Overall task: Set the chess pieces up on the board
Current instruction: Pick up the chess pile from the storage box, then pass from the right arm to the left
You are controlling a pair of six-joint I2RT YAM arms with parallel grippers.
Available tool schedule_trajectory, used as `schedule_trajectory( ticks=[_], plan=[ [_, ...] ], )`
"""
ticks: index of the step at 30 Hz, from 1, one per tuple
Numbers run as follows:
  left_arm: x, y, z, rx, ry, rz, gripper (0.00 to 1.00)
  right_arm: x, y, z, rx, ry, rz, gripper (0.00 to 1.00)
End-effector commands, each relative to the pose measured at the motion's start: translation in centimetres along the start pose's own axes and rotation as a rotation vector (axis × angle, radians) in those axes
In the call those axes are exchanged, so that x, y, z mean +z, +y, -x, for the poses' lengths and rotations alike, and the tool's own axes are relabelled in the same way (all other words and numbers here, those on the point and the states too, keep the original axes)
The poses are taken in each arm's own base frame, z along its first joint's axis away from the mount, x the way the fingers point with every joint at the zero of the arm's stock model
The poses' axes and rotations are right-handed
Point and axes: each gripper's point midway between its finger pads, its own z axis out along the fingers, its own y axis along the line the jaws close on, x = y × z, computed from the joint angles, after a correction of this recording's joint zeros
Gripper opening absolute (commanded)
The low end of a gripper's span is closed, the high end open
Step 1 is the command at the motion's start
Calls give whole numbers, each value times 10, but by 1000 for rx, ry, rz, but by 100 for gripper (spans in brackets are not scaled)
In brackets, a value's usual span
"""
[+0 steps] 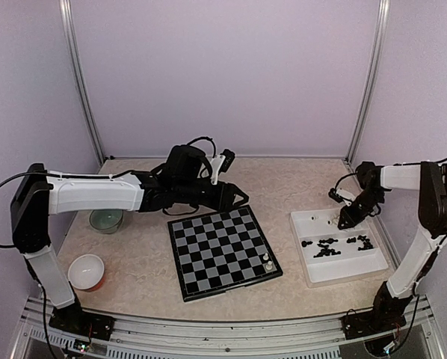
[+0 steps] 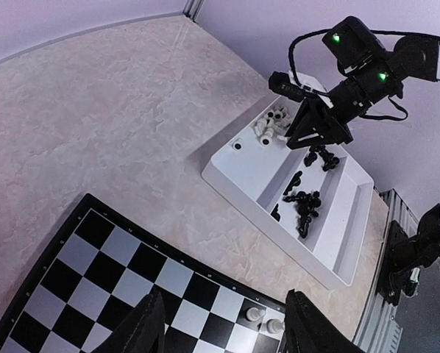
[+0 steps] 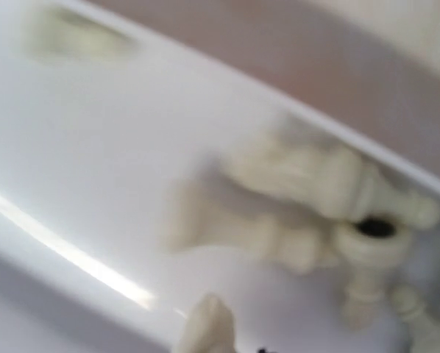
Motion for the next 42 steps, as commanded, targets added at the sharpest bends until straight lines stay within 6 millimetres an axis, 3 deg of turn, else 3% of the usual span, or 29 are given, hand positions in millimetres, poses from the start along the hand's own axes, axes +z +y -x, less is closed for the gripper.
schedule_trajectory(
  ticks=[1,8,13,19,24,30,37,42],
  plan=[
    [13,-16,15,-2,-37,-51,56,-47,32,34,-47,-202,142,9],
    [37,-29,24,-60,-58,-133,55,-74,61,47,-153,-372,229,9],
    [51,-37,25,-85,-54,-192,54,-99,112,62,-287,-487,358,10],
    [64,-47,22,-129,-37,-273,54,-105,170,72,-482,-491,378,11],
    [74,-58,18,-164,-19,-350,52,-106,200,79,-578,-471,405,11],
    [84,-63,7,-193,9,-393,50,-107,222,85,-645,-459,434,11],
    [91,-75,-2,-213,46,-463,52,-99,231,85,-669,-431,443,11],
    [97,-77,-7,-237,64,-487,46,-98,234,86,-679,-425,436,11]
  ],
)
